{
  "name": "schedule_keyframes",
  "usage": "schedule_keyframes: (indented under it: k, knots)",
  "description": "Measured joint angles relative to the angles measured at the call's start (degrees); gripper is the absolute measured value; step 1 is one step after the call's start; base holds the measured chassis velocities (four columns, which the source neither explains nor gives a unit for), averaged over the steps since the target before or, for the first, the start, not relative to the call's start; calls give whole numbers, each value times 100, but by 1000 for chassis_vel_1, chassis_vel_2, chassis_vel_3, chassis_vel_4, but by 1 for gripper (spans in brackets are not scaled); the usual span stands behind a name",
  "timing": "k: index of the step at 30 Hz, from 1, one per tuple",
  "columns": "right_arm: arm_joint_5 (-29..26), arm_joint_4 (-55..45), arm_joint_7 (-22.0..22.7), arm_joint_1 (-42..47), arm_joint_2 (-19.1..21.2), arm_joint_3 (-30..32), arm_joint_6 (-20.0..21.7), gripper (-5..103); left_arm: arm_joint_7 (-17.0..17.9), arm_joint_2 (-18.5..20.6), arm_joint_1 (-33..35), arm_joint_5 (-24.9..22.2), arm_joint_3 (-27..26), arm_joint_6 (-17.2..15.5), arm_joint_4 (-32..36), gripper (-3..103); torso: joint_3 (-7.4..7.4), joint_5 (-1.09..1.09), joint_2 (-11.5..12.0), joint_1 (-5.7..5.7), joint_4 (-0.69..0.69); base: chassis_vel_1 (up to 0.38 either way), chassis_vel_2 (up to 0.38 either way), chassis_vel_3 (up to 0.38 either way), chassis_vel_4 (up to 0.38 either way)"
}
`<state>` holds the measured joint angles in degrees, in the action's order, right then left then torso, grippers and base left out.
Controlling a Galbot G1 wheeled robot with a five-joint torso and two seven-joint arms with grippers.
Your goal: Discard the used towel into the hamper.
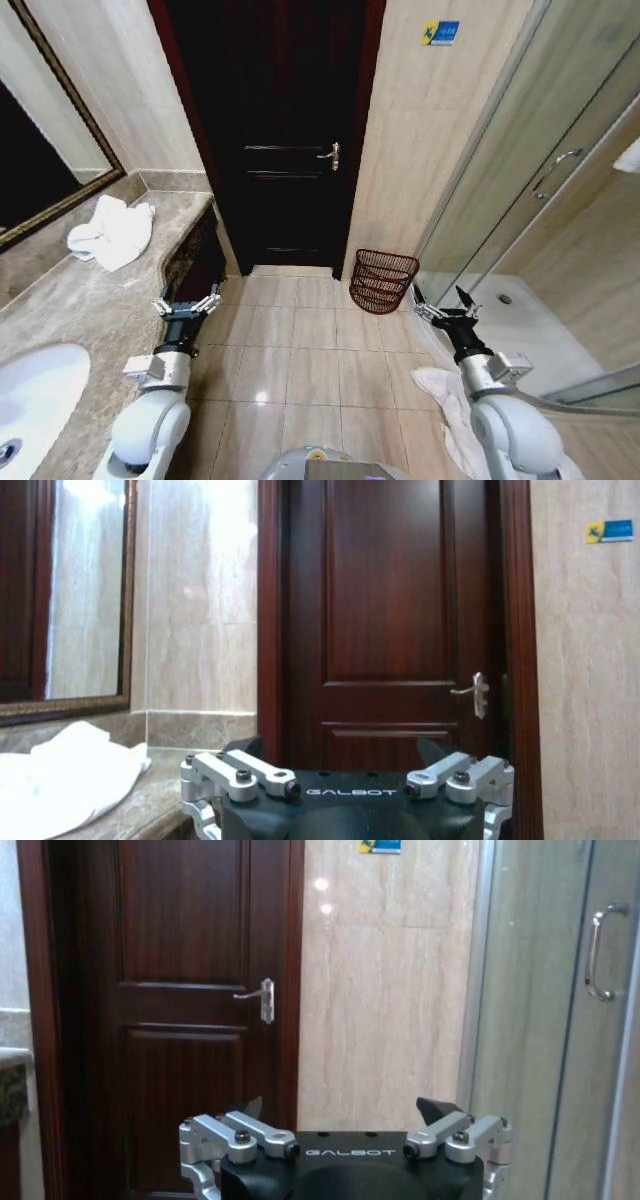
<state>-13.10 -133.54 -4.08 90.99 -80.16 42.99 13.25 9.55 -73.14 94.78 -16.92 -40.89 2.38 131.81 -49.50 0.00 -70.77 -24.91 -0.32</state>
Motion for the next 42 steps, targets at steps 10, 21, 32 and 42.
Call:
schedule_keyframes:
  k: [10,21,32,42]
  knots:
    - [-253,538,-68,-122,-48,80,-896,100,-22,-108,97,99,-2,57,31,100,0,1,0,0,1,0,0,0,0]
    - [-297,563,-363,-147,-128,199,-1023,100,-1,-155,133,86,4,17,192,100,0,0,0,0,0,0,0,0,0]
    - [-641,205,-420,-67,-144,234,-550,100,-106,-180,108,74,13,-53,286,100,0,0,0,0,1,0,0,0,0]
    - [-712,185,-580,-106,-138,235,-328,100,-139,-203,99,74,16,-29,229,100,0,1,0,0,0,0,0,0,0]
